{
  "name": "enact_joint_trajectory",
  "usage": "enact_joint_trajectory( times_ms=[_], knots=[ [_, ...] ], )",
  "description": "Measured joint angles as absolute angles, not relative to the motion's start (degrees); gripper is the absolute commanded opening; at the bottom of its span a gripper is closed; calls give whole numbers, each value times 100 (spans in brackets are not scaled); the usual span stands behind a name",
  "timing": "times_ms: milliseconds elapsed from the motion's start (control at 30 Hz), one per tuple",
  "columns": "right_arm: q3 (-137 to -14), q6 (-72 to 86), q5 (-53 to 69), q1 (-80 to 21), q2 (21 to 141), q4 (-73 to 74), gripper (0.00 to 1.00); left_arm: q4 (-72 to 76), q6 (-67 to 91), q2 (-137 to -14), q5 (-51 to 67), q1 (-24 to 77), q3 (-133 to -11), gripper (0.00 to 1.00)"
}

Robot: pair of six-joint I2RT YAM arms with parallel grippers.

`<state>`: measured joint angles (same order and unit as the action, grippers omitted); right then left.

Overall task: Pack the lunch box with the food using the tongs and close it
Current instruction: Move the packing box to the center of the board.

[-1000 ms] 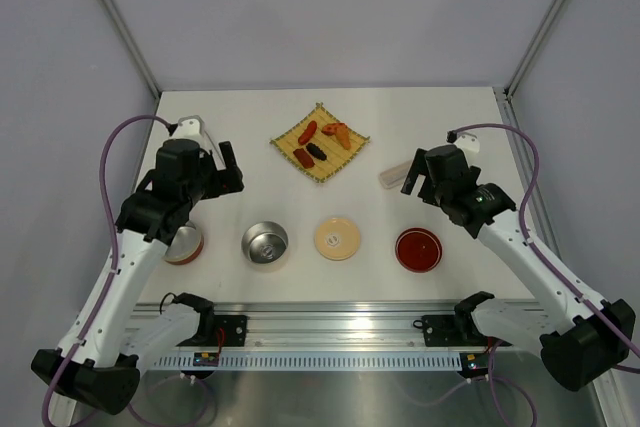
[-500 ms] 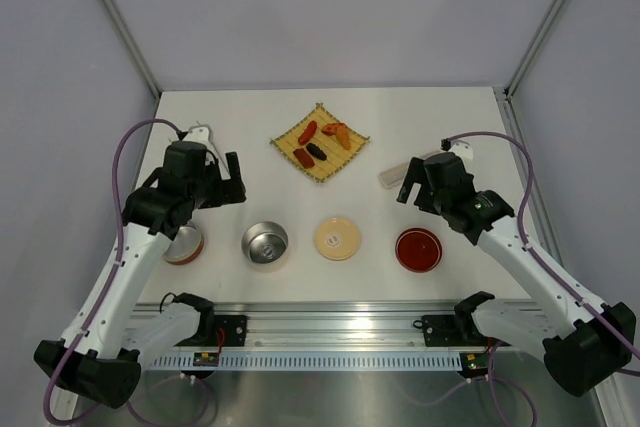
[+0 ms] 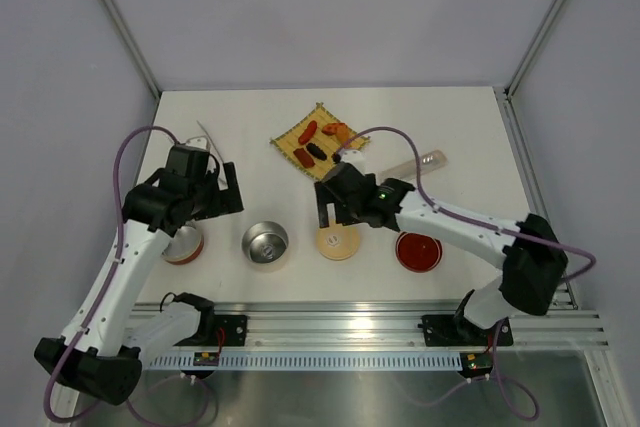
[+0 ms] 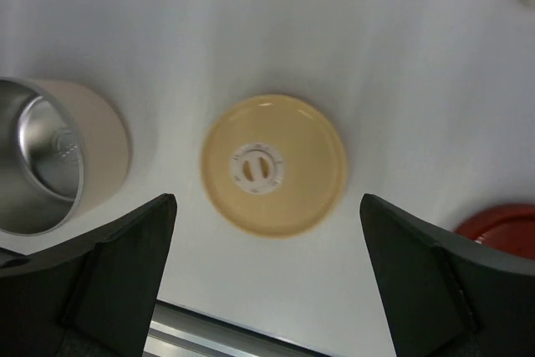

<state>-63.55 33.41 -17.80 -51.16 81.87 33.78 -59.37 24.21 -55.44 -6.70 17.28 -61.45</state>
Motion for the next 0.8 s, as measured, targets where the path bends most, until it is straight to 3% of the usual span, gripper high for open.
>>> enact_joint_trajectory(
  times_ms=[333,567,800],
  knots=[
    [-8582,3070,-1243,-6173,10962,3291,99,-6283,2838,-5430,-1393,1675,-8160,99],
    [-9496,3048,-1140,-6274,11933,3625,99,-6292,2904,-5306,-1354,1673,-8108,99],
    [-10029,2895,-2029,-6243,12532,4263,99,-6322,2921,-5275,-1376,1673,-7889,99]
  ],
)
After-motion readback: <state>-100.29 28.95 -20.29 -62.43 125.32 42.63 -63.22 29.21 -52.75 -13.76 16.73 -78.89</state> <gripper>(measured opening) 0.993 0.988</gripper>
